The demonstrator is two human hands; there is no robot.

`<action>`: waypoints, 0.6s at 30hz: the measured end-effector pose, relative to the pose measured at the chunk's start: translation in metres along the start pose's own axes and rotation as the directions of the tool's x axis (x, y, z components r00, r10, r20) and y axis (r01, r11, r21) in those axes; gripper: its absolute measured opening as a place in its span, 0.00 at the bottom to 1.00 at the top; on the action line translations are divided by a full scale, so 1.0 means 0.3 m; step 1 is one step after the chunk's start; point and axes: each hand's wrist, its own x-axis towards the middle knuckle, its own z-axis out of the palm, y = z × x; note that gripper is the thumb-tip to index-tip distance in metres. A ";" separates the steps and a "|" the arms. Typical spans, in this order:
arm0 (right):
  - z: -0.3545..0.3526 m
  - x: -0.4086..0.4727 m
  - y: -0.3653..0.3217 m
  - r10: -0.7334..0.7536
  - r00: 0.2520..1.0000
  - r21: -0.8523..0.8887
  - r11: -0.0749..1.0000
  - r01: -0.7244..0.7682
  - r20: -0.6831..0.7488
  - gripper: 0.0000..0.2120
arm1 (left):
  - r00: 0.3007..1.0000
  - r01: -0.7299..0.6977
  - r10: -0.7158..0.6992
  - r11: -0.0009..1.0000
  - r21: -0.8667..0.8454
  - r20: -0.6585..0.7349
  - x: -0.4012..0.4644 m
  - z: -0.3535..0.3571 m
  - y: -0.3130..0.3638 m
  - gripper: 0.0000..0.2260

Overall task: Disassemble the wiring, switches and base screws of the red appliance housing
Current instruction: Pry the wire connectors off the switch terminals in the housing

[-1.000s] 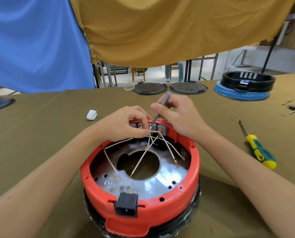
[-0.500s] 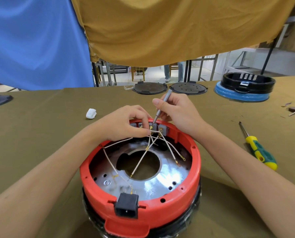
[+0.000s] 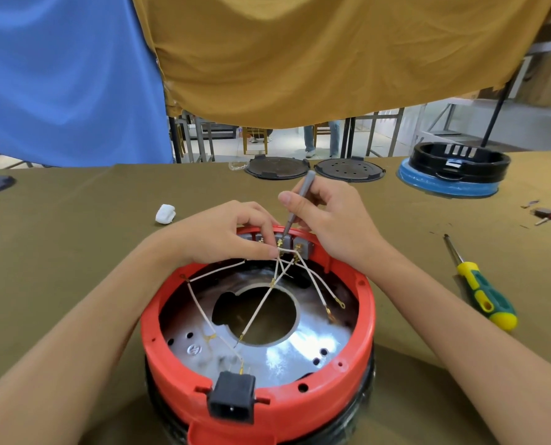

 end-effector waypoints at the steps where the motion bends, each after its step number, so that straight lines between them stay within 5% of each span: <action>1: -0.001 -0.002 -0.002 -0.009 1.000 -0.005 1.000 0.009 -0.001 0.09 | 1.000 0.001 -0.001 1.000 -0.009 0.019 -0.001 -0.002 -0.002 0.02; 18: 0.000 0.025 0.019 0.018 0.999 0.047 0.999 -0.020 0.033 0.11 | 0.997 -0.073 0.073 0.997 -0.012 0.013 0.008 0.000 -0.037 0.04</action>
